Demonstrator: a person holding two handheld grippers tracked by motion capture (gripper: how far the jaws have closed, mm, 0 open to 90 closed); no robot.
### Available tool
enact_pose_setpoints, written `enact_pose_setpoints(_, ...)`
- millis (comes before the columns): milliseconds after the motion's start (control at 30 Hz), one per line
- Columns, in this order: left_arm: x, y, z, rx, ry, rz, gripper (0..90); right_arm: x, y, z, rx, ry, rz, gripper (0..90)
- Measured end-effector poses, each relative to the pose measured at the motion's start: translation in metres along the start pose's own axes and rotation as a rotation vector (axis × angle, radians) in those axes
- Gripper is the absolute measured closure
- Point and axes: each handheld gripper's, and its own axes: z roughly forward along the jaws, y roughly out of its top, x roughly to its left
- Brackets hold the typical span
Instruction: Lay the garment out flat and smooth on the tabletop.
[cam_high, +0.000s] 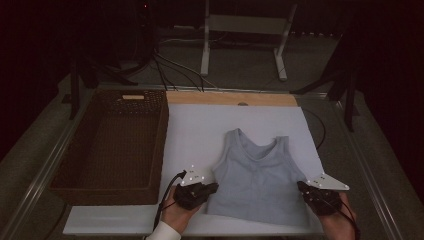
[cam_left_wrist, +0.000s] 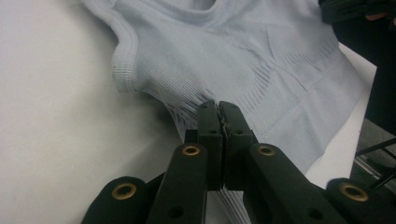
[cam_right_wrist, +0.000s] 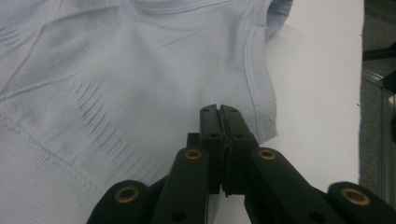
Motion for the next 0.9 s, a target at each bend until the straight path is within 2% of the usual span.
enact_pose_setpoints(467, 0.001, -0.008, -0.022, -0.019, 0.010, -0.015, 89.3, 0.016, 0.007, 0.003, 0.000, 0.068, -0.038, 88.5)
enact_pose_setpoints(600, -0.001, -0.010, -0.026, -0.014, 0.012, -0.001, 89.2, 0.020, 0.008, 0.000, 0.003, 0.092, -0.051, 88.1)
enact_pose_setpoints(733, 0.003, -0.010, -0.023, -0.012, 0.016, -0.009, 89.2, 0.018, 0.010, 0.004, 0.009, 0.078, -0.052, 75.9)
enact_pose_setpoints(800, 0.003, -0.009, -0.022, -0.016, 0.017, -0.013, 89.2, 0.015, 0.012, 0.006, 0.002, 0.074, -0.041, 64.7)
enact_pose_setpoints(900, 0.003, -0.009, -0.022, -0.017, 0.020, -0.012, 89.1, 0.009, 0.017, 0.011, 0.007, 0.068, -0.018, 54.8)
